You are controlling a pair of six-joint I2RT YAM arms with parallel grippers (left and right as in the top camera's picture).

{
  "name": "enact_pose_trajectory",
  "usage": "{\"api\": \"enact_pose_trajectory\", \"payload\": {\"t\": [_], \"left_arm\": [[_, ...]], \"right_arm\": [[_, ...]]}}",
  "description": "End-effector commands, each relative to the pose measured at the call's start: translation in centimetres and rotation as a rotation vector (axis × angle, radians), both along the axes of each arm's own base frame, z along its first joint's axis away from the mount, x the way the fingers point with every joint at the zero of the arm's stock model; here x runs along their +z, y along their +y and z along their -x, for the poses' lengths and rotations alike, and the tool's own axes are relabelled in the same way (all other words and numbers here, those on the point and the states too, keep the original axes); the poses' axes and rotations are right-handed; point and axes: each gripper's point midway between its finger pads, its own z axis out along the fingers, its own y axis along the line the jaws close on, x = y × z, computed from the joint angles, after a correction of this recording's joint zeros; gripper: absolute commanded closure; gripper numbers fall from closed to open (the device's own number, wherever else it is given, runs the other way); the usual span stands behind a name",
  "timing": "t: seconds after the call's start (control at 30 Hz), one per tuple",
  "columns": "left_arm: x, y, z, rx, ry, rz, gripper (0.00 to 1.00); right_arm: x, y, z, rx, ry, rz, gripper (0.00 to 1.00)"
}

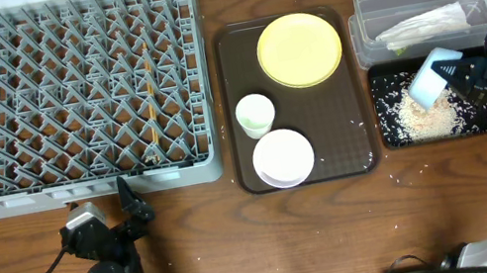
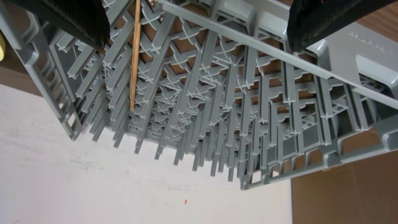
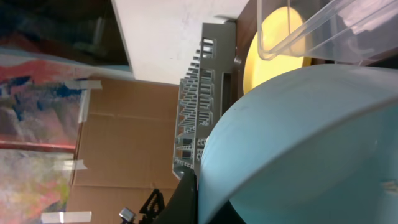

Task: Sort waste into correct bins and load items into the dishwasher
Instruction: 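Tip blue bowl over black tray with right gripper, dumping scraps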

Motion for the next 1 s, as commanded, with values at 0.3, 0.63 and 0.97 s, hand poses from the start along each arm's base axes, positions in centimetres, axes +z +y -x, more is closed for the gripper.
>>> {"api": "enact_pose_trajectory", "payload": {"t": [0.3, 0.63, 0.97], "left_arm": [[-1.78, 0.15, 0.01, 0.006, 0.044, -0.004, 0.08], [-1.77, 0.15, 0.01, 0.006, 0.044, -0.004, 0.08], [-1.78, 0.15, 0.01, 0.007, 0.044, -0.003, 0.07]], "right_arm": [[0.76, 0.16, 0.42, 0.004, 0.001, -0.035, 0.99], [0.15, 0.55, 0.29, 0.011, 0.001, 0.013, 0.99], [0.33, 0.60, 0.32, 0.013, -0.005, 0.009, 0.99]]}}
